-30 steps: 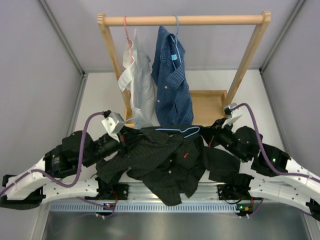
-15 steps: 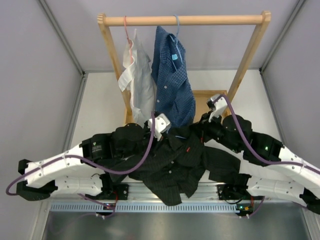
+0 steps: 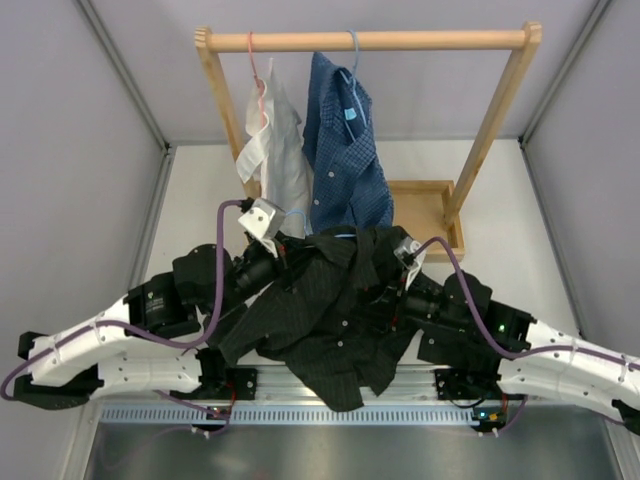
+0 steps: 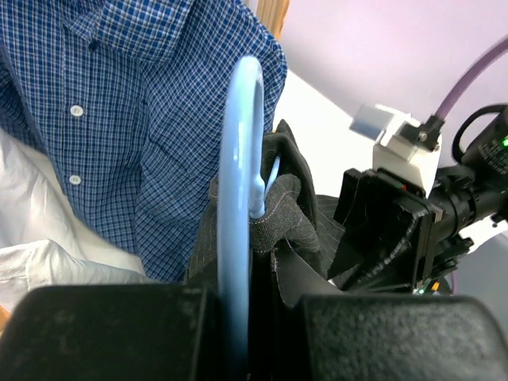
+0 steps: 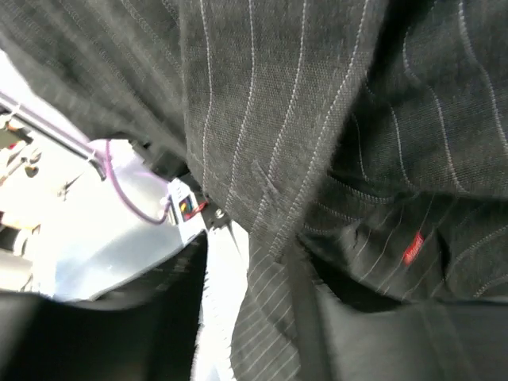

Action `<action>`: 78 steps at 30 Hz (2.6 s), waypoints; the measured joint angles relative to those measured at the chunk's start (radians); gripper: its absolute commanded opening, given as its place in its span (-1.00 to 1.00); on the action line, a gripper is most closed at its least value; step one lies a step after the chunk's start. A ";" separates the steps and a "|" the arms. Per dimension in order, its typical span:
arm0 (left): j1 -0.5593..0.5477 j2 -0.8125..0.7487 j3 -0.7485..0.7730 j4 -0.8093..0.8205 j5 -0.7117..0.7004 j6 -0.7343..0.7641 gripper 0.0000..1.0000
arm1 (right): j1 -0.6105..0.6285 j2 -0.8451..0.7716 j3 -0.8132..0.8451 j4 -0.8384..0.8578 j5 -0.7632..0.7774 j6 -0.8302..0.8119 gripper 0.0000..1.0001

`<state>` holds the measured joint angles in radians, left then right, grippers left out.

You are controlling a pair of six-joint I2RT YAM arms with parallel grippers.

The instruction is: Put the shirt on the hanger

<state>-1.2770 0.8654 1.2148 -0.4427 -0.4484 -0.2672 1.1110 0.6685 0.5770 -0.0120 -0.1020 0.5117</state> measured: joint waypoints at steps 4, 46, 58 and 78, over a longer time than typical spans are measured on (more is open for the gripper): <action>0.001 -0.046 -0.045 0.036 0.031 0.013 -1.00 | 0.007 -0.132 -0.018 -0.055 -0.005 0.001 0.02; 0.005 0.054 -0.026 0.017 0.486 0.160 0.96 | 0.014 0.018 0.503 -0.357 -0.169 -0.312 -1.00; 0.005 -0.533 -0.310 0.016 0.064 -0.021 0.82 | 0.014 -0.013 0.793 -0.608 0.136 -0.354 -1.00; 0.004 -0.389 -0.486 0.154 -0.395 -0.175 -1.00 | 0.014 0.053 0.977 -0.768 0.065 -0.355 -1.00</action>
<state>-1.2728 0.4759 0.7284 -0.2882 -0.8436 -0.4423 1.1252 0.7216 1.5536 -0.7799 -0.0368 0.1566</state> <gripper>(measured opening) 0.014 0.006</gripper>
